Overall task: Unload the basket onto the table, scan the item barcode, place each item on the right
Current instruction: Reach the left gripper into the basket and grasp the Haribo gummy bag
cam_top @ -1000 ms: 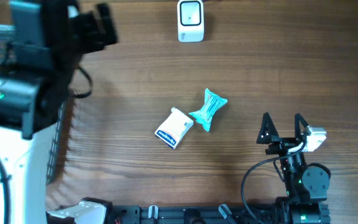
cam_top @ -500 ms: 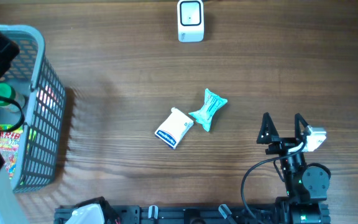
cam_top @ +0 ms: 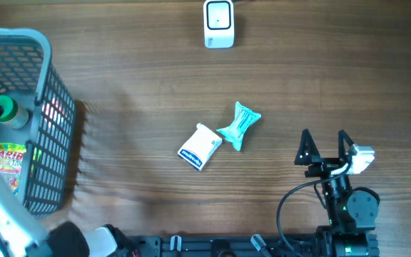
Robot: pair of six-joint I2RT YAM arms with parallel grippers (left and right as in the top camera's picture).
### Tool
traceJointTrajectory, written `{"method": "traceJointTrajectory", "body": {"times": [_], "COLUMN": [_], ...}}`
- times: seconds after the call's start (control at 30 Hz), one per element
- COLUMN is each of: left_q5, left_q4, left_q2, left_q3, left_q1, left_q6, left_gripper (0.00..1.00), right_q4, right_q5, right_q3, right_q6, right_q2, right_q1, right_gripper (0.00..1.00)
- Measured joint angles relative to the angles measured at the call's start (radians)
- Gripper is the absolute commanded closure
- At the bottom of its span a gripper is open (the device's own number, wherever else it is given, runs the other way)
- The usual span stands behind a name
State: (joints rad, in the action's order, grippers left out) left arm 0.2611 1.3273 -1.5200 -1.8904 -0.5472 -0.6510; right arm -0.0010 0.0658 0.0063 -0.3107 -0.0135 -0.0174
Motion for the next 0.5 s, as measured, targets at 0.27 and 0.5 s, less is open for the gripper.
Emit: {"method": "traceJointTrajectory", "body": {"times": [0.27, 0.5], "left_q5": [0.0, 0.0], "left_q4": [-0.058, -0.108], "left_q2": [-0.043, -0.042], "left_q3": [0.196, 0.352], "left_q1": [-0.015, -0.016], "left_q6": [-0.025, -0.066], "left_gripper": [0.0, 0.0], "right_q4": [0.0, 0.0], "right_q5": [0.0, 0.0], "right_q3": [0.0, 0.0], "right_q6": [0.0, 0.0], "right_q2": [0.0, 0.0], "right_q1": [0.0, 0.0], "right_gripper": [0.0, 0.0]}}
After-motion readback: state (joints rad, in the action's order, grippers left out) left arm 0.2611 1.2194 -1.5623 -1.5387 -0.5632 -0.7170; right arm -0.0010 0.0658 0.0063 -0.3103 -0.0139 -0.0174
